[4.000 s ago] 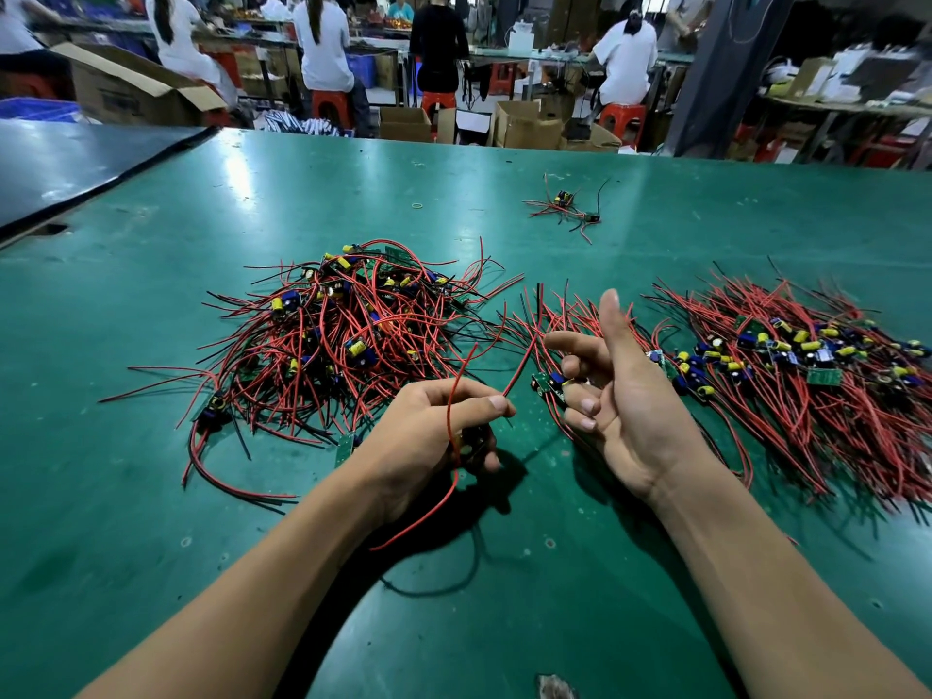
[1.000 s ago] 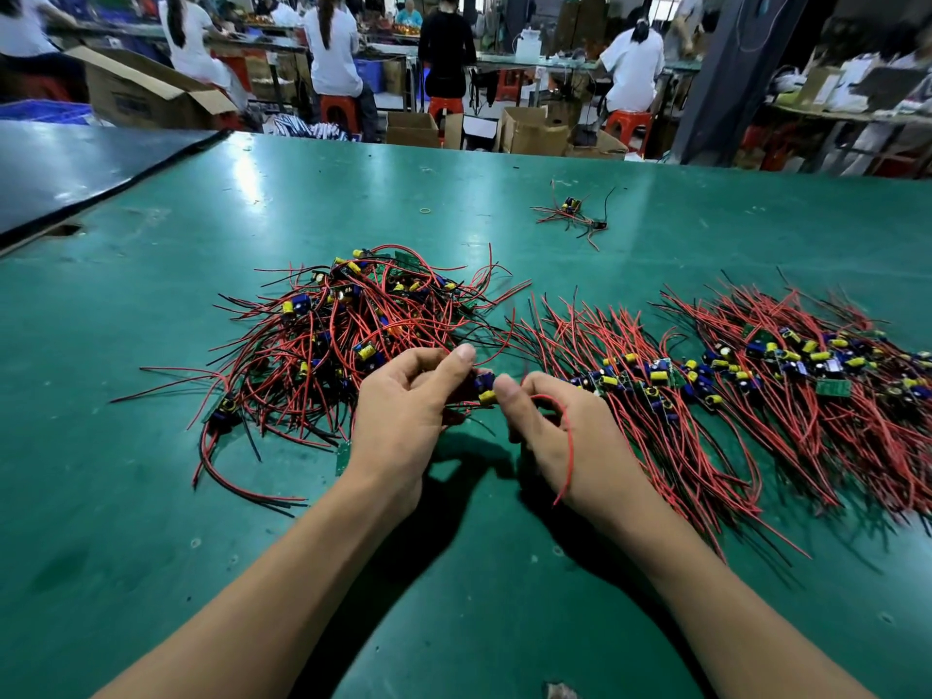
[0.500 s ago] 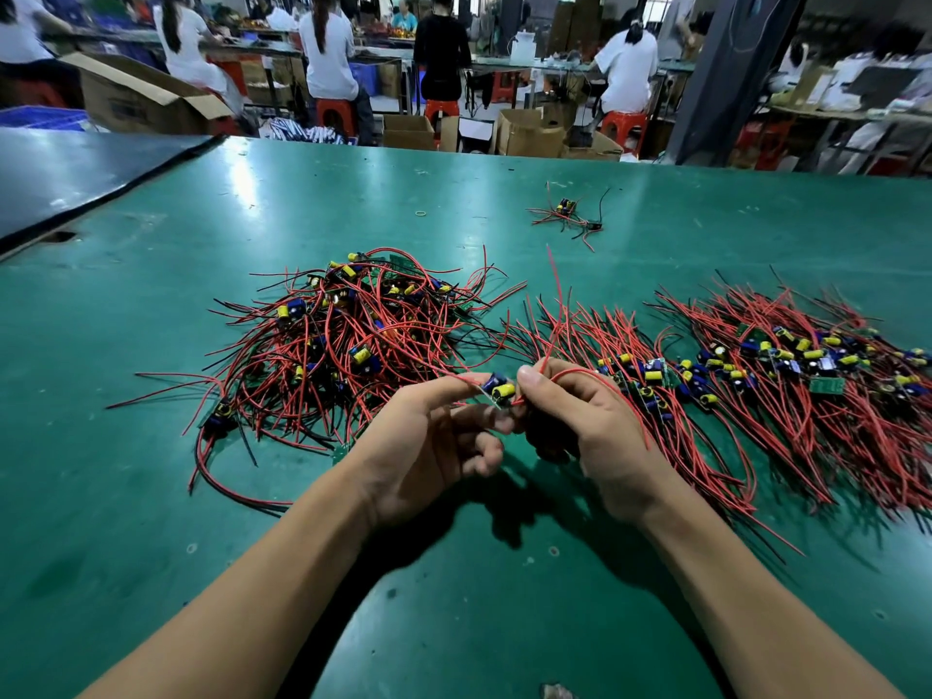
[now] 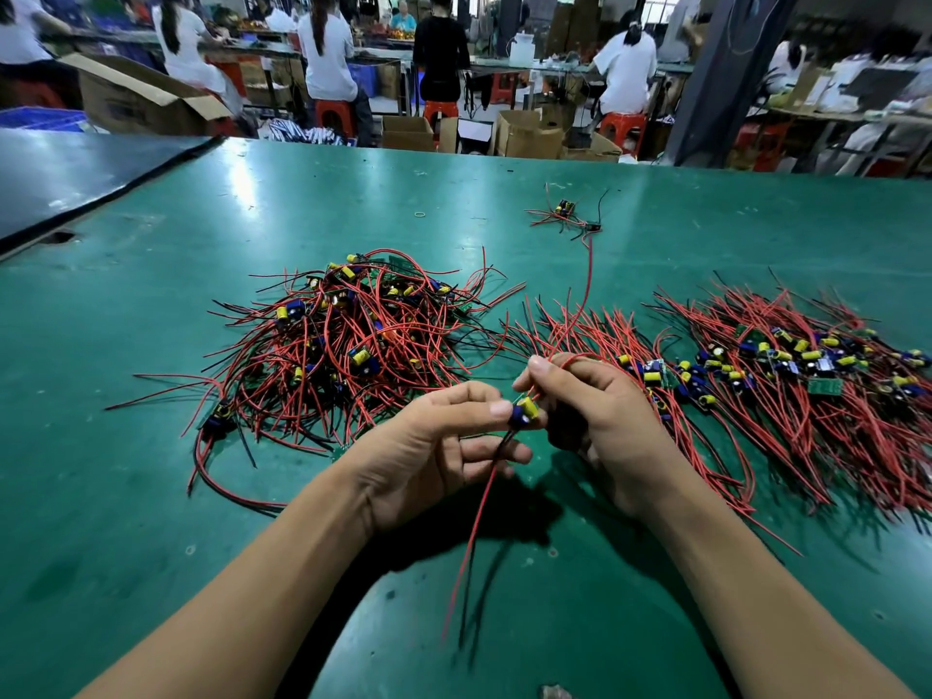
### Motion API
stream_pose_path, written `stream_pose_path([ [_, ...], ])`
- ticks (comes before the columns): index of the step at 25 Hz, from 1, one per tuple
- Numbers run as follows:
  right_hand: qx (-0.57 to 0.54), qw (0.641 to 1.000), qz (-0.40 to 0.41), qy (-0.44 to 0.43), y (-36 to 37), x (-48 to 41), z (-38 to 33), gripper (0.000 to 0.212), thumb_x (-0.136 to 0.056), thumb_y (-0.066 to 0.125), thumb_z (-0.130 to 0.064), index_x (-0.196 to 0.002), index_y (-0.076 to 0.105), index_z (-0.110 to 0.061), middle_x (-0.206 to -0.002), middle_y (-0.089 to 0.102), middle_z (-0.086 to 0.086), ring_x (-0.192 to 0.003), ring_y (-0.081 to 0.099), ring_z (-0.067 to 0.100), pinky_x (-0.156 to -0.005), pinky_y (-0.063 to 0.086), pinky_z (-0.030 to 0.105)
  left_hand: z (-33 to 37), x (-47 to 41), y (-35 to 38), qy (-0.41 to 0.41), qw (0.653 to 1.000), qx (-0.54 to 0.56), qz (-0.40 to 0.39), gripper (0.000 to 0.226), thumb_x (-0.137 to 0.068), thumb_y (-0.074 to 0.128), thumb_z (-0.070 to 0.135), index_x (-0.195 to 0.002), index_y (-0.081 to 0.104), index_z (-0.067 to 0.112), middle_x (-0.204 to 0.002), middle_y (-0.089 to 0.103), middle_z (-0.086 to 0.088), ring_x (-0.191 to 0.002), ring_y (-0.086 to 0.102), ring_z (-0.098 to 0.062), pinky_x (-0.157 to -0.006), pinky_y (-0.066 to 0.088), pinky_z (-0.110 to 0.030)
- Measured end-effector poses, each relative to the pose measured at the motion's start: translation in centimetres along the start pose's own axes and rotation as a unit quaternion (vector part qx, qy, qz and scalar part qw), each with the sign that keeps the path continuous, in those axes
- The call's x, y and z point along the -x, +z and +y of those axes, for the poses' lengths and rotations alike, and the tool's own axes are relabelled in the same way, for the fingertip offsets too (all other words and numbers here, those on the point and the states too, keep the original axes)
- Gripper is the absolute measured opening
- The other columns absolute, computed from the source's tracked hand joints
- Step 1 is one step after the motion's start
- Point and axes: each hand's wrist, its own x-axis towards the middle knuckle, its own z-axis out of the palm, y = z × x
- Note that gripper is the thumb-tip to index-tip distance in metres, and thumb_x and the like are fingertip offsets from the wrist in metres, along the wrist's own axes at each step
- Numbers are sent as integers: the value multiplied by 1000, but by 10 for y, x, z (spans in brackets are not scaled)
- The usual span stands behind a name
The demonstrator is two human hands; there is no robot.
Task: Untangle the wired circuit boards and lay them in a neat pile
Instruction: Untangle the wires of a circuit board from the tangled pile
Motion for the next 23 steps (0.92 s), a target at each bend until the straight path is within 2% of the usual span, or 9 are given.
stream_pose_path([
  [3, -83, 995, 7, 49, 2, -1, -3, 22, -78, 72, -44, -74, 75, -22, -59, 49, -4, -45, 40, 6, -43, 30, 17, -3, -2, 1, 1, 1000, 6, 4, 18, -74, 68, -2, -78, 61, 14, -79, 70, -8, -70, 73, -26, -61, 59, -30],
  [5, -103, 992, 20, 74, 3, -3, -2, 22, -77, 68, -45, -74, 75, -25, -59, 50, -7, -42, 39, 5, -44, 31, 19, -4, -2, 1, 5, 1000, 15, -7, 22, -74, 69, -5, -84, 59, 12, -83, 71, -12, -75, 73, -29, -66, 61, -34],
  [9, -110, 990, 34, 80, 5, -4, 3, 24, -78, 69, -43, -69, 72, -21, -58, 51, -5, -39, 38, 4, -37, 37, 18, -3, -3, -2, -7, 1000, 0, -17, 26, -72, 62, 2, -96, 70, 11, -99, 73, -18, -87, 73, -30, -89, 54, -40],
  [11, -63, 996, 29, 57, 7, -4, 6, 27, -78, 69, -45, -67, 73, -20, -56, 51, -4, -39, 39, 5, -37, 37, 17, -5, -3, -3, -18, 999, -33, -16, 23, -75, 65, 9, -95, 77, 11, -98, 74, -15, -89, 73, -27, -94, 53, -40],
  [14, 6, 999, 18, 32, 7, -2, 10, 34, -77, 71, -53, -72, 73, -20, -60, 54, 0, -51, 44, 15, -50, 36, 24, -8, -4, -1, -18, 998, -58, 26, 14, -78, 71, 21, -86, 78, 11, -85, 74, -12, -77, 73, -25, -87, 56, -39],
  [17, 23, 999, -6, 34, 6, -1, 14, 34, -76, 74, -54, -75, 73, -20, -65, 58, 0, -56, 45, 18, -55, 37, 29, -12, -6, 1, 1, 997, -56, 62, 9, -73, 72, 16, -77, 75, 9, -73, 70, -13, -62, 70, -22, -74, 59, -35],
  [19, -20, 996, -46, 72, 6, 0, 14, 24, -77, 78, -46, -83, 75, -22, -73, 64, 1, -58, 50, 15, -56, 44, 28, -14, -7, 0, 14, 995, -59, 76, 16, -77, 69, 10, -89, 72, 0, -71, 69, -14, -58, 67, -19, -65, 61, -30],
  [21, -58, 988, -91, 112, 7, 0, 14, 25, -79, 78, -39, -98, 77, -23, -86, 69, 1, -62, 59, 12, -56, 53, 25, -14, -8, -1, 24, 994, -65, 79, 21, -87, 61, 5, -103, 66, -8, -73, 69, -14, -57, 65, -17, -59, 59, -27],
  [23, -42, 986, -103, 125, 7, 1, 15, 31, -85, 73, -40, -110, 76, -21, -92, 71, 1, -66, 60, 11, -57, 54, 24, -14, -7, 0, 30, 993, -74, 82, 13, -91, 56, 3, -94, 67, -4, -71, 68, -14, -56, 63, -16, -55, 56, -26],
])
